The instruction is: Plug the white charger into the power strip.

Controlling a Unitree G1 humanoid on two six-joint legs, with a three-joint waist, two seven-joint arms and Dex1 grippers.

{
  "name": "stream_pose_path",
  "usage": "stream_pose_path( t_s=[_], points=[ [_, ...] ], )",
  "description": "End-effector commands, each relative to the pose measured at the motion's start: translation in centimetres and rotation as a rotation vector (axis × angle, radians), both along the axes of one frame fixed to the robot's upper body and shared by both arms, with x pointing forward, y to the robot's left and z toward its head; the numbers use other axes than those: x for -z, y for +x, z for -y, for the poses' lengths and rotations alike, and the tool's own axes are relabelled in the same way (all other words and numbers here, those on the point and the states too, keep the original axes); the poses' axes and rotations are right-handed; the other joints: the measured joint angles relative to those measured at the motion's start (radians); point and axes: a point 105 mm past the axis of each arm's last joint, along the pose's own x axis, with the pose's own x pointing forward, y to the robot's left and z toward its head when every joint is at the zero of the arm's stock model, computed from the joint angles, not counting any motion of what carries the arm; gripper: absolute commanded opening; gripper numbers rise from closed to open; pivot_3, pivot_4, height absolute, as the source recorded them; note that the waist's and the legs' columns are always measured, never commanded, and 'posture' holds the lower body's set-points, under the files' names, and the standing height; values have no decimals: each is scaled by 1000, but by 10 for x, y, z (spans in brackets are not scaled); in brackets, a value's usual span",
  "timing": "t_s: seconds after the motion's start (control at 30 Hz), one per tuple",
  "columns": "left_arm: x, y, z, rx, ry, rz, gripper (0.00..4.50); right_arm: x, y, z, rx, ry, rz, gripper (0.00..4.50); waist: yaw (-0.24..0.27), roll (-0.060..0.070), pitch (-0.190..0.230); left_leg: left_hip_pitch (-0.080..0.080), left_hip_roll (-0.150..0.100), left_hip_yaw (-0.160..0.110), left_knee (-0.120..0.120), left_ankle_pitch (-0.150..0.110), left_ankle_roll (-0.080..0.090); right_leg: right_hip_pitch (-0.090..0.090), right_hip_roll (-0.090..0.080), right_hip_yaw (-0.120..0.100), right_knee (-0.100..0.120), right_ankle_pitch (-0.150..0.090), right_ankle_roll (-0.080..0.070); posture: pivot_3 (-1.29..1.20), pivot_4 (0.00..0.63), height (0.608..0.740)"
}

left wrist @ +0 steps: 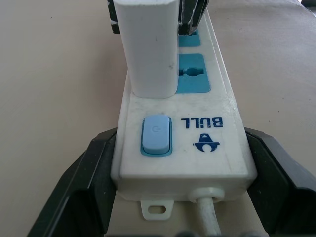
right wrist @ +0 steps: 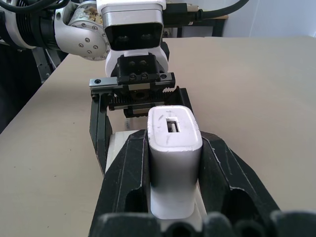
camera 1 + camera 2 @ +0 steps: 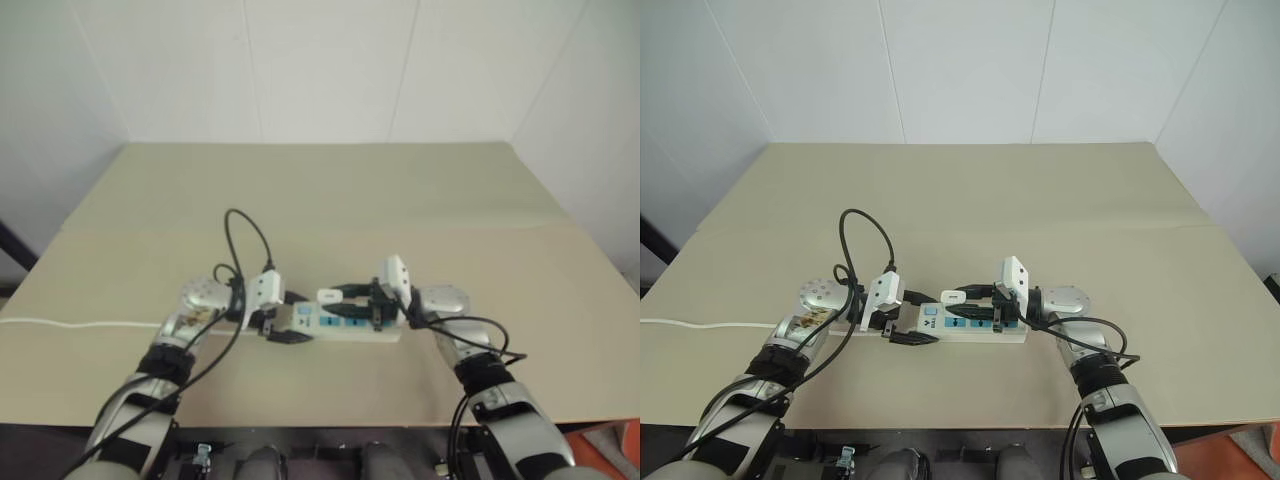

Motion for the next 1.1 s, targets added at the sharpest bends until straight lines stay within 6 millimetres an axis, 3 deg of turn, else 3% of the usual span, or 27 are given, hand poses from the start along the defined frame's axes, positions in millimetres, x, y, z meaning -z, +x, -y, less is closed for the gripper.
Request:
stream_pose_path(
  t_s=[0.03, 0.3, 0.63, 0.77, 0.9, 1.1],
  points=[
    [-4, -2, 0, 29, 17, 39, 3267, 37, 4, 21, 110, -97, -109, 1823, 0, 0, 0, 0, 0, 0, 0, 0, 0, 0, 0, 0, 0, 0, 0, 0, 150, 740],
    [-3, -1, 0, 29, 21, 44, 3267, 34, 4, 21, 116, -73, -85, 4372, 1, -2, -1, 0, 0, 0, -1, 0, 0, 1, 0, 0, -1, 0, 0, 0, 150, 740],
    [-8, 4, 2, -25, -49, -15, 3267, 27, 1, 23, 79, -69, -84, 4444, 1, -2, -1, 0, 0, 0, -1, 0, 0, 1, 0, 0, -2, 0, 0, 0, 150, 740],
    [-16, 4, 4, -16, -101, -11, 4461, 24, -1, 24, 72, -62, -87, 4500, 4, -3, -1, -1, 0, -1, -2, 0, 0, 1, 0, -1, -4, 0, 0, 0, 150, 740],
    [-41, 3, 0, -15, -222, 56, 4461, 17, -2, 29, 79, -43, -105, 4500, 5, -3, -1, -2, 0, -1, -3, 0, 0, 0, 0, -1, -5, 0, 0, 0, 150, 740],
    [-69, -15, -49, 4, -251, 86, 4461, -30, -3, 57, 202, 85, 54, 4500, 3, -2, -1, -11, 0, 0, -4, 0, 0, -12, -1, 0, -3, 0, 0, 0, 150, 740]
  ],
)
